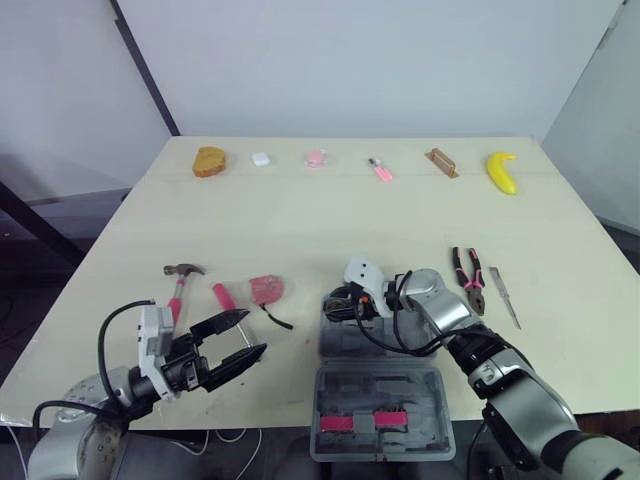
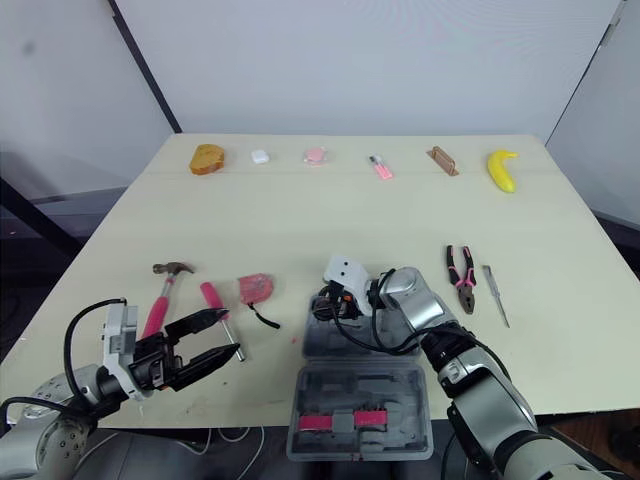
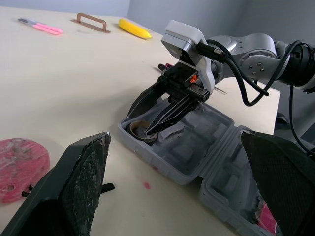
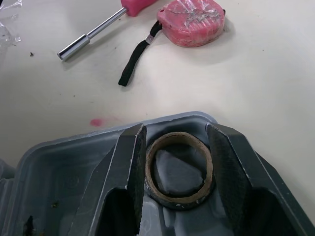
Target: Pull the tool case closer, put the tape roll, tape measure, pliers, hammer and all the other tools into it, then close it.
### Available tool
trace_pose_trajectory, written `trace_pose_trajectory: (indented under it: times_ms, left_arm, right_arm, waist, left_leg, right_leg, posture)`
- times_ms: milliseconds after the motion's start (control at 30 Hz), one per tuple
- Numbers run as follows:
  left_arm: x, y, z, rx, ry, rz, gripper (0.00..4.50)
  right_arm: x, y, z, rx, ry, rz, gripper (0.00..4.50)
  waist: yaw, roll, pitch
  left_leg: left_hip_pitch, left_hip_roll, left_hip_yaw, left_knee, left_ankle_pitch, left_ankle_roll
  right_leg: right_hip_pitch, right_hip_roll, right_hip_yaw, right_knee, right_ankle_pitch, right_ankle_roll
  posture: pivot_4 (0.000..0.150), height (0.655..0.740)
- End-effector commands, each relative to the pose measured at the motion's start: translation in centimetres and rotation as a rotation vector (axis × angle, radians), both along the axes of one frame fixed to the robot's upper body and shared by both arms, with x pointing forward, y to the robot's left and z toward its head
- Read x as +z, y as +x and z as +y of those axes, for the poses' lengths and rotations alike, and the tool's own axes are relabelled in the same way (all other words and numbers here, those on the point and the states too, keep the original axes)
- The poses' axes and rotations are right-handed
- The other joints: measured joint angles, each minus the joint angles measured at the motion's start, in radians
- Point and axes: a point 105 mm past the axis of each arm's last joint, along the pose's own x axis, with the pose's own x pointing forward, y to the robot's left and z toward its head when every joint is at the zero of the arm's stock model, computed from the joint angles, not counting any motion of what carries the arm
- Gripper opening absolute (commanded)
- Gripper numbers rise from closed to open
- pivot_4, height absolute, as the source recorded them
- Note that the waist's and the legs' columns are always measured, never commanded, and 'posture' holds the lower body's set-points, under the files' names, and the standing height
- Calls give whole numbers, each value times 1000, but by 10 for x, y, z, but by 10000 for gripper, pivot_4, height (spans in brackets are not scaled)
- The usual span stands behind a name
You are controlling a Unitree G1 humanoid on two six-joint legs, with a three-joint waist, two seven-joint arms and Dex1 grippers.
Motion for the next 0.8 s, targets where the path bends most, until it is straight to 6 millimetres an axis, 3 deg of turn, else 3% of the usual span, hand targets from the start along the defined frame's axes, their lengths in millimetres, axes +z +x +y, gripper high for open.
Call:
trace_pose_trajectory:
  times_ms: [33,467,600,700,800]
  left_arm:
    - [3,0,0,-15,9,-28,45000]
    - [4,1,-1,-18,13,-29,45000]
    - [3,3,-2,-16,22,-28,45000]
    - [1,3,-4,-20,29,-28,45000]
    - [0,4,-5,-16,33,-27,45000]
  right_arm:
    - [9,0,4,14,33,-33,12002]
    - [1,0,4,5,24,-29,12002]
    - [-32,0,-7,-13,-136,-12,12002]
    - [-45,0,-16,-12,-207,-17,12002]
    - [-28,0,-11,-17,-95,-29,12002]
  waist:
    - [0,0,0]
    - [0,0,0]
    - [0,0,0]
    - [-1,0,-1]
    - [-1,-1,-2]
  left_leg:
    - [0,0,0,0,0,0]
    - [0,0,0,0,0,0]
    - [0,0,0,0,0,0]
    - [2,0,0,0,0,0]
    - [3,0,0,0,0,0]
  right_leg:
    - [0,0,0,0,0,0]
    - [0,0,0,0,0,0]
    - [0,0,0,0,0,0]
    - [1,0,0,1,0,0]
    - [2,1,0,1,0,0]
  posture:
    - [1500,7400]
    - [1500,7400]
    - [1500,7400]
    - [1500,7400]
    - [1500,7400]
